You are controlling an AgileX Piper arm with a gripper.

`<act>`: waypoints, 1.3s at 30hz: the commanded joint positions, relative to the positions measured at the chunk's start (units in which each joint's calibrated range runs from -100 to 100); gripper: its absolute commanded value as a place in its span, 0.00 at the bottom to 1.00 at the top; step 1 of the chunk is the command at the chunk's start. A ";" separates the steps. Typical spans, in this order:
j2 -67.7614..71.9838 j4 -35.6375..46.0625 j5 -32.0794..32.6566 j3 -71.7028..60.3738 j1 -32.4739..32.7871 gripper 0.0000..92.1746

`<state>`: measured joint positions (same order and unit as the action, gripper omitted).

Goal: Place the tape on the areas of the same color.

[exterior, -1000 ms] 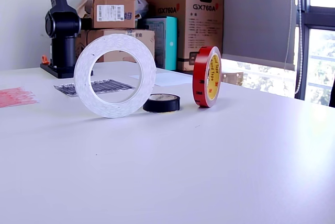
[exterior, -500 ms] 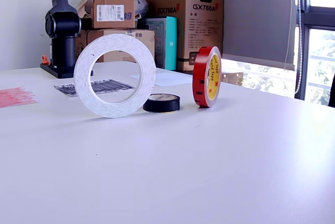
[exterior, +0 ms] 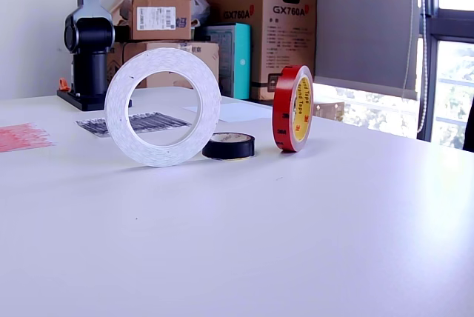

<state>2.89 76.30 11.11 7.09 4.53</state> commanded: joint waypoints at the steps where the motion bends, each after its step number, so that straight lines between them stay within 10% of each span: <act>1: 2.63 1.30 2.49 -2.23 0.22 0.01; 39: 33.22 0.45 6.26 -16.40 -0.49 0.00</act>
<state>35.85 76.69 17.69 -8.73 3.75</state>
